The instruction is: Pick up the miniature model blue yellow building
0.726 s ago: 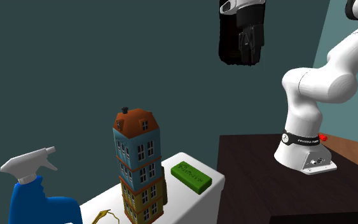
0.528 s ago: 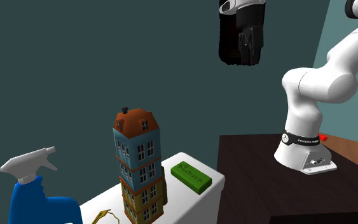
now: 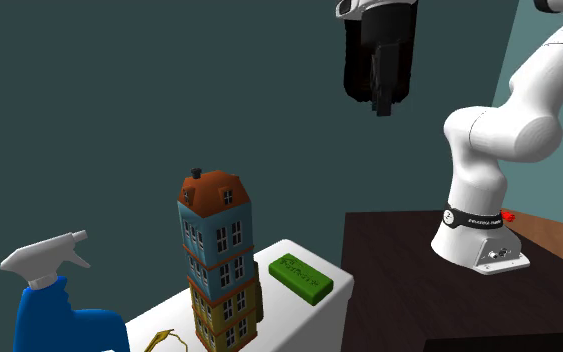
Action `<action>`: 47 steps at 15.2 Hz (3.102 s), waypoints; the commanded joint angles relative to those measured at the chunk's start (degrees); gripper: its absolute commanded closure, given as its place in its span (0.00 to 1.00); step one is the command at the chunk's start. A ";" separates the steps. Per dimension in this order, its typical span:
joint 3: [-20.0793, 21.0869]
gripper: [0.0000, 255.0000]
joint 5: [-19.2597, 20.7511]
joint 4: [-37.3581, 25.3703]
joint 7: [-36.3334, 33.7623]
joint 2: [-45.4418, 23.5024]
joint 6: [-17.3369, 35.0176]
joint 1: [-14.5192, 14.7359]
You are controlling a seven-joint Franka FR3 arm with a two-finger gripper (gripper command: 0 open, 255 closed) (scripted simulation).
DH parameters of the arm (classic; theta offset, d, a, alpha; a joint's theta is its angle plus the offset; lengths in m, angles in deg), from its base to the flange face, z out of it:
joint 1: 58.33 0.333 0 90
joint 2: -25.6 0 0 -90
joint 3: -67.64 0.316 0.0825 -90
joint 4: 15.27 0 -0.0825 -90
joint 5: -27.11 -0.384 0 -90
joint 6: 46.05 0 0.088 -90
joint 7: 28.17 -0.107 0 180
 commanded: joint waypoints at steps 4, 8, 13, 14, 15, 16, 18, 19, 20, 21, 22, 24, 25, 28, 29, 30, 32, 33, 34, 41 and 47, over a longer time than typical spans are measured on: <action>6.79 0.00 -0.33 -4.59 -11.29 -8.43 6.60 -1.73; 11.96 0.00 1.93 -10.05 -20.86 -16.38 10.71 -3.54; 17.69 0.00 8.40 -18.94 -33.94 -27.91 13.90 -5.57; 18.62 0.00 10.18 -21.01 -36.69 -30.44 14.18 -5.76; 19.44 0.00 12.11 -23.19 -39.46 -33.03 14.32 -5.82; 20.14 0.00 14.15 -25.48 -42.23 -35.69 14.31 -5.75; 21.03 0.00 18.45 -30.43 -47.64 -41.14 13.80 -5.04; 21.19 0.00 20.63 -33.09 -50.21 -43.90 13.32 -4.39; 21.18 0.00 22.77 -35.88 -52.66 -46.66 12.69 -3.58; 21.02 0.00 24.85 -38.81 -54.95 -49.41 11.92 -2.60; 20.64 0.00 26.82 -41.89 -57.07 -52.15 11.04 -1.43; 20.11 0.00 28.30 -43.64 -58.68 -54.26 11.03 -0.42; 20.01 0.00 28.38 -42.98 -58.83 -54.33 11.74 -0.41; 19.84 0.00 28.75 -41.11 -59.35 -54.68 13.84 -0.49; 19.79 0.00 28.90 -40.52 -59.53 -54.82 14.53 -0.50; 19.73 0.00 29.06 -39.95 -59.72 -54.98 15.21 -0.51; 19.69 0.00 29.15 -39.62 -59.83 -55.07 15.60 -0.52; 19.70 1.00 29.15 -39.65 -59.84 -55.08 15.57 -0.50; 19.69 1.00 29.18 -39.68 -59.87 -55.14 15.59 -0.48; 19.71 1.00 29.03 -39.26 -59.76 -54.82 15.76 -0.64; 19.97 1.00 28.44 -42.61 -58.93 -54.39 12.15 -0.42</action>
